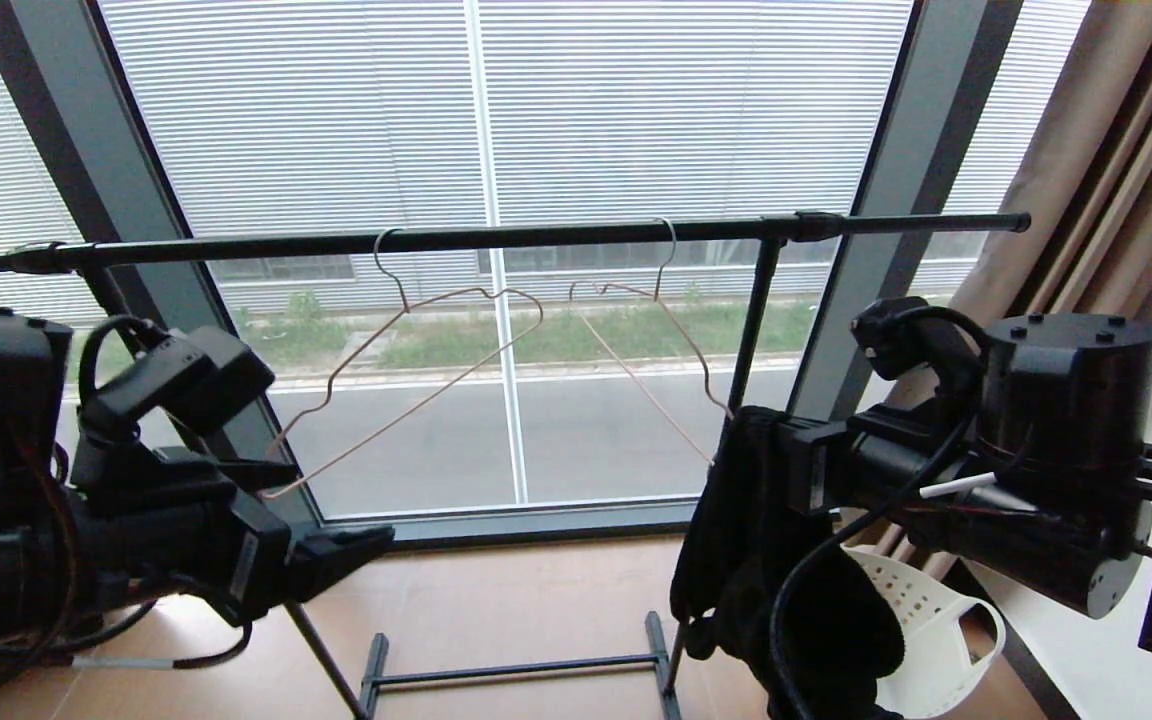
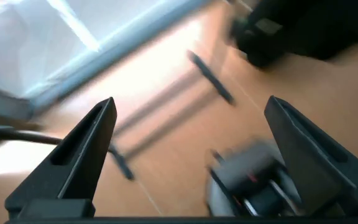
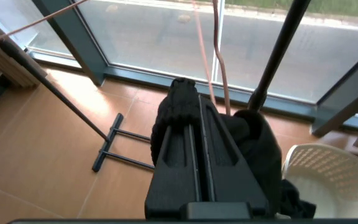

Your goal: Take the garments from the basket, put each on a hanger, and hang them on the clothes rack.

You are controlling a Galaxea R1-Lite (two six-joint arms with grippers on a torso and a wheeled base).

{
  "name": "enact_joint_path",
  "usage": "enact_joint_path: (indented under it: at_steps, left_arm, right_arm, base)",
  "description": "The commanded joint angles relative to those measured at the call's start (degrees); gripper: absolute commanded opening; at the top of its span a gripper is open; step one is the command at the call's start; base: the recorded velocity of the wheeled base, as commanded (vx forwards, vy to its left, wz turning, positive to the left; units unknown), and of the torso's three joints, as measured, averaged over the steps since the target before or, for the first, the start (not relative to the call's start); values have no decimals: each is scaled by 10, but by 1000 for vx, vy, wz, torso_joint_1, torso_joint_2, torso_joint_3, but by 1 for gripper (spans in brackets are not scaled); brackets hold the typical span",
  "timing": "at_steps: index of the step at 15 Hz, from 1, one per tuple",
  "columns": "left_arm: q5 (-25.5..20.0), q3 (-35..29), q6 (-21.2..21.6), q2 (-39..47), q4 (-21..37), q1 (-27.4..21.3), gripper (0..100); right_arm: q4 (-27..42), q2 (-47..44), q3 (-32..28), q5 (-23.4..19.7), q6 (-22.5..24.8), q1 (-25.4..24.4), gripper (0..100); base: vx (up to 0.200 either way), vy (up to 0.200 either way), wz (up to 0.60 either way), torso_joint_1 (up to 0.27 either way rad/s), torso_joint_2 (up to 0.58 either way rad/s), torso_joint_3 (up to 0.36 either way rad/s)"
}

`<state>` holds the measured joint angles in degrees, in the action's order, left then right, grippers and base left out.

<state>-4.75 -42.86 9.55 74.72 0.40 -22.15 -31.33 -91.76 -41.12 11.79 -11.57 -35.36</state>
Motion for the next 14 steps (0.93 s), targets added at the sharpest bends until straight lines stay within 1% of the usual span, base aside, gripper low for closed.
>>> enact_joint_path:
  at_steps: [1, 2, 5, 6, 7, 9, 10, 12, 14]
  left_arm:
    - [-2, -10, 17, 25, -37, 60, 100]
    - [-17, -20, 36, 52, -79, 98, 100]
    - [-60, -56, 71, 114, -109, 161, 100]
    - [-73, -74, 88, 149, -131, 184, 100]
    - [-86, -86, 97, 177, -152, 197, 100]
    - [-97, -104, 103, 226, -180, 198, 100]
    - [-97, -116, 103, 245, -180, 194, 100]
    - [-95, -136, 101, 275, -181, 169, 100]
    - [-89, -159, 96, 305, -181, 154, 100]
  right_arm:
    - [0, 14, 6, 0, 4, -1, 0]
    - [-3, 18, 10, 0, 10, -1, 0]
    - [-2, 22, 10, 0, 10, -1, 0]
    - [-2, 22, 11, 0, 10, -1, 0]
    - [-2, 21, 11, 0, 10, -1, 0]
    - [-6, 19, 17, 0, 10, -1, 0]
    - [-6, 18, 17, 0, 10, -1, 0]
    - [-6, 17, 17, 0, 10, -1, 0]
    - [-6, 16, 17, 0, 10, -1, 0]
  base:
    - [0, 0, 0, 0, 0, 0]
    - [0, 0, 0, 0, 0, 0]
    - [0, 0, 0, 0, 0, 0]
    - [0, 0, 0, 0, 0, 0]
    - [0, 0, 0, 0, 0, 0]
    - [0, 0, 0, 0, 0, 0]
    - [0, 0, 0, 0, 0, 0]
    - [0, 0, 0, 0, 0, 0]
    - [0, 0, 0, 0, 0, 0]
